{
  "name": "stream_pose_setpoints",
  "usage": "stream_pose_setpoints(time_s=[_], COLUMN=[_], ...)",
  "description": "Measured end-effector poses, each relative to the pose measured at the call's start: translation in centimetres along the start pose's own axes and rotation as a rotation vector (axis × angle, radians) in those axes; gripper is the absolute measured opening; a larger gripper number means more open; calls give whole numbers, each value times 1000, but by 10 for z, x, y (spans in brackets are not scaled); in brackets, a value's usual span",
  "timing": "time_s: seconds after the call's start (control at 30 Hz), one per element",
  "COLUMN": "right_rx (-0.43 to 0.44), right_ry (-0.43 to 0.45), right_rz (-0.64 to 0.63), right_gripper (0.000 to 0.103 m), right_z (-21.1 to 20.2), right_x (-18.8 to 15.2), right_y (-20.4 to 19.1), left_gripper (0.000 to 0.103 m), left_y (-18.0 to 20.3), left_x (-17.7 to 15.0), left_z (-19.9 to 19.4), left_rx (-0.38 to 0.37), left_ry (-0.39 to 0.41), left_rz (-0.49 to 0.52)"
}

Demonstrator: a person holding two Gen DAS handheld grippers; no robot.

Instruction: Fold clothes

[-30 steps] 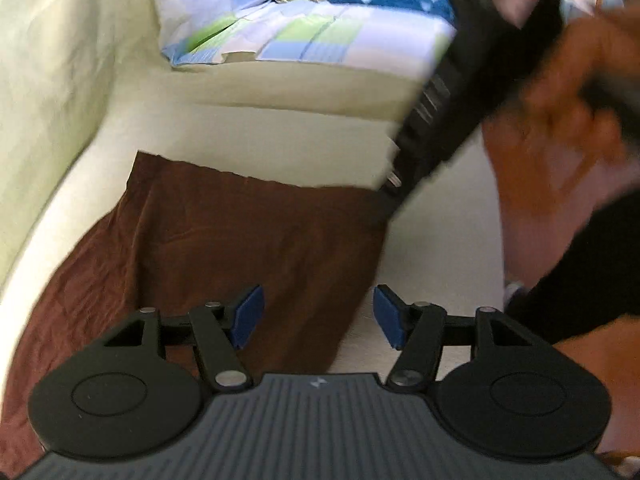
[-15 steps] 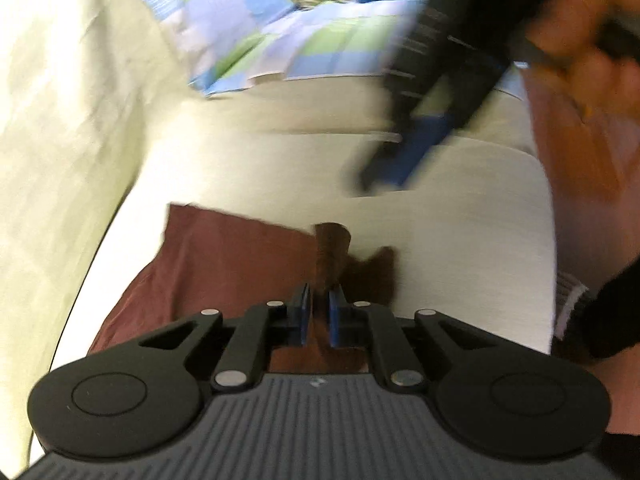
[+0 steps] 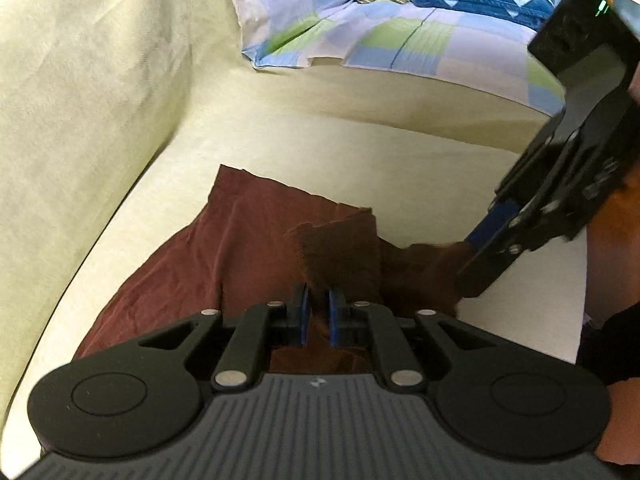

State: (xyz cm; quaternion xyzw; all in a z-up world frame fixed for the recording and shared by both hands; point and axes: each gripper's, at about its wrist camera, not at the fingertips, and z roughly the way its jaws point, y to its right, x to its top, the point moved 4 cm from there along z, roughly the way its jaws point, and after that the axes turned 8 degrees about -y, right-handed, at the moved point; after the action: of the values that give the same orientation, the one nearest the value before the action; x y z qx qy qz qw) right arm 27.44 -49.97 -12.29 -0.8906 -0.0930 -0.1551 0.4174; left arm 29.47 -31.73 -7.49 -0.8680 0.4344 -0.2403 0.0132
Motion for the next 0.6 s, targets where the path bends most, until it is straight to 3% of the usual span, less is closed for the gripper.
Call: stream_pose_setpoints(time_s=[0.07,0.27,0.4,0.6], right_rx=[29,-33,-21,7], right_ry=[-15,-26,-5,-100], right_rz=[-70,-124,-194,-235], right_gripper=[30,31,31,34], right_z=[-3,4,11,27], right_x=[-3,-2,14,19], right_y=[-16,-16,-22,-18], left_gripper=[10,10,10,10], left_y=[1,0,0,1], left_x=[-1,-2,-3,-6], left_z=[2,5,7,8], left_rx=[-3,-6,-8,-14], left_ry=[-7,-14,-9,0], left_rz=[-3,3,16,28])
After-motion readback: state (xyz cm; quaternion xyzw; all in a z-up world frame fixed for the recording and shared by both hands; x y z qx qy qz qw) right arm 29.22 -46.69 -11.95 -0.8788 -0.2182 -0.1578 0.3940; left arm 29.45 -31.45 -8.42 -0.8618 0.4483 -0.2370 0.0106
